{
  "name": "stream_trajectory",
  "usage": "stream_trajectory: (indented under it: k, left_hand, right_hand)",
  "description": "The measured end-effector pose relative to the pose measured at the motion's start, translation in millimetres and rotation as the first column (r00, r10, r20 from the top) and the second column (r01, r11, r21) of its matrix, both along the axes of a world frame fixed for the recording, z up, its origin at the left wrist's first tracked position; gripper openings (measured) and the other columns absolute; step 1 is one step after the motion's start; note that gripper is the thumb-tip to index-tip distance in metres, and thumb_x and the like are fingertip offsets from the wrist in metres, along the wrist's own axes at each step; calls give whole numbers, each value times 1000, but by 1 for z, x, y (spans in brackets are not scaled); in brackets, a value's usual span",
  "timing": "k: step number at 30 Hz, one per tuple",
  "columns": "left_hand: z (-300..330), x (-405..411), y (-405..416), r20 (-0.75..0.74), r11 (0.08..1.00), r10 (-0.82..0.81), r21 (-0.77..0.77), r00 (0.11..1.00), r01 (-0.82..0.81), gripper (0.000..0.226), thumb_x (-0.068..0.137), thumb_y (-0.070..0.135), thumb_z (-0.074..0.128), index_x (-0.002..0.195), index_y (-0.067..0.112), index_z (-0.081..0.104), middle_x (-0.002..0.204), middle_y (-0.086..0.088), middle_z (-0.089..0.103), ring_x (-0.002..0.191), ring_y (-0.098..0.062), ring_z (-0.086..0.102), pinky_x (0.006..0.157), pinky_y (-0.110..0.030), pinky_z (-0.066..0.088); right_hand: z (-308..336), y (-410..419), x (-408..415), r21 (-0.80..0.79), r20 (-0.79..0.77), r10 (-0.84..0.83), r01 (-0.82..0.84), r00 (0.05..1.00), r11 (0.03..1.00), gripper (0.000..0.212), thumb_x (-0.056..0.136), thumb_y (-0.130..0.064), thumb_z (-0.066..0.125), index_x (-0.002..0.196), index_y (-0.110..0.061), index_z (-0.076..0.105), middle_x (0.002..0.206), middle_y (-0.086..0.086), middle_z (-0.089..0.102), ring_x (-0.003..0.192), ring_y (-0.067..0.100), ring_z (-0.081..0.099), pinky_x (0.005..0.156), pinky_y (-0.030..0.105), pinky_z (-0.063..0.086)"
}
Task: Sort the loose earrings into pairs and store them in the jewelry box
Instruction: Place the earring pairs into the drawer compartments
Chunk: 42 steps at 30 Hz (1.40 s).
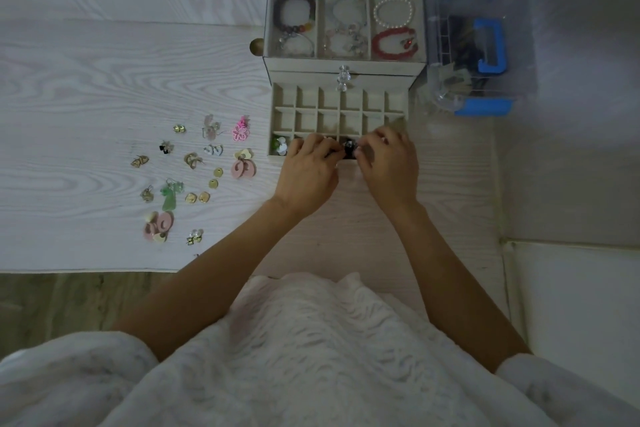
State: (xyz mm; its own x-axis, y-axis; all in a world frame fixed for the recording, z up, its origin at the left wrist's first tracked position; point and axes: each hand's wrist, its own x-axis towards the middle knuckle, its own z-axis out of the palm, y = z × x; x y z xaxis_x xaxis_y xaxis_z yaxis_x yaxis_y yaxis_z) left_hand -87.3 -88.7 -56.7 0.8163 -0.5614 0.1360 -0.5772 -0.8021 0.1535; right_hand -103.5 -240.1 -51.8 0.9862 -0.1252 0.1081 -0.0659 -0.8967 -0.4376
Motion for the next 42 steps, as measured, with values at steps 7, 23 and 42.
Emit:
stream_trajectory:
  k: [7, 23, 42]
  left_hand:
    - [1, 0, 3, 0, 1000, 15, -23, 1000, -15, 28, 78, 15, 56, 102, 20, 69, 106, 4, 66, 97, -23, 55, 77, -31, 28]
    - [1, 7, -5, -46, 998, -58, 36, 997, 60, 41, 80, 19, 37, 110, 22, 65, 107, 11, 67, 96, -18, 56, 75, -30, 29]
    - [21, -15, 35, -146, 946, 72, -304, 987, -114, 34, 83, 19, 39, 100, 17, 69, 91, -2, 71, 84, -26, 62, 73, -35, 49]
  right_hand:
    - [3, 5, 23, 127, -159, -36, 57, 987, 990, 10, 78, -9, 67, 87, -13, 68, 94, 6, 63, 88, 22, 58, 68, 32, 47]
    - [0, -4, 9, 44, -161, 100, -94, 982, 995, 26, 90, -10, 49, 108, -11, 67, 106, 10, 59, 101, 27, 51, 82, 36, 44]
    - [10, 5, -1, -26, -69, 128, -130, 989, 991, 24, 88, -13, 53, 108, -12, 66, 108, 12, 57, 100, 31, 49, 84, 41, 45]
